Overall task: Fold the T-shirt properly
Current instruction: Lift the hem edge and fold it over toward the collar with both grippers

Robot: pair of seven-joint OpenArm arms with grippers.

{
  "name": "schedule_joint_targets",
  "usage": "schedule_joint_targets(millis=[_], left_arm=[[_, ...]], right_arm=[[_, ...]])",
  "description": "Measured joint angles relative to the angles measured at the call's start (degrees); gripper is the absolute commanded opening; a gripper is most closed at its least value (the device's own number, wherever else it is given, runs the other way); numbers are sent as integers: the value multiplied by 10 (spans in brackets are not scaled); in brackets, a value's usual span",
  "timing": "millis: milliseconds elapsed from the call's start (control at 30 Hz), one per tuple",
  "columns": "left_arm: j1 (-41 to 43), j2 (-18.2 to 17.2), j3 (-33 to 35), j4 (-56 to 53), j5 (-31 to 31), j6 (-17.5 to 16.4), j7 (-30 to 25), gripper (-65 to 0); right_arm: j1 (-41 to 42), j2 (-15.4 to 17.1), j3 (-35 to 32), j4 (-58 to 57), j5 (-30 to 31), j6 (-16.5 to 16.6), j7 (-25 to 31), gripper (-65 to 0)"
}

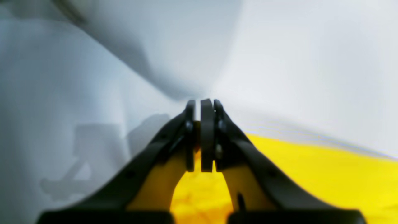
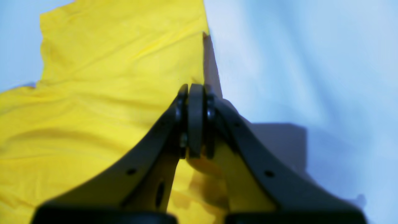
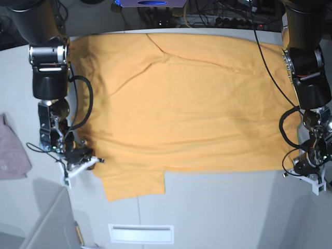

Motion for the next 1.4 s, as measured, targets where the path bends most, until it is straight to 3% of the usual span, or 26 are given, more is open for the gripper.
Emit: schedule_joint_targets(millis=[433, 667, 1400], left_arm=[[28, 10, -9, 126, -1, -2, 26, -650], [74, 9, -61, 175, 1, 0, 53, -650], [153, 34, -61, 260, -2, -2, 59, -650]], right_arm=[[-9, 0, -3, 8, -1, 1, 63, -650], [-58, 1, -4, 60, 0, 2, 134, -650], [-100, 17, -5, 72, -1, 2, 143, -650]])
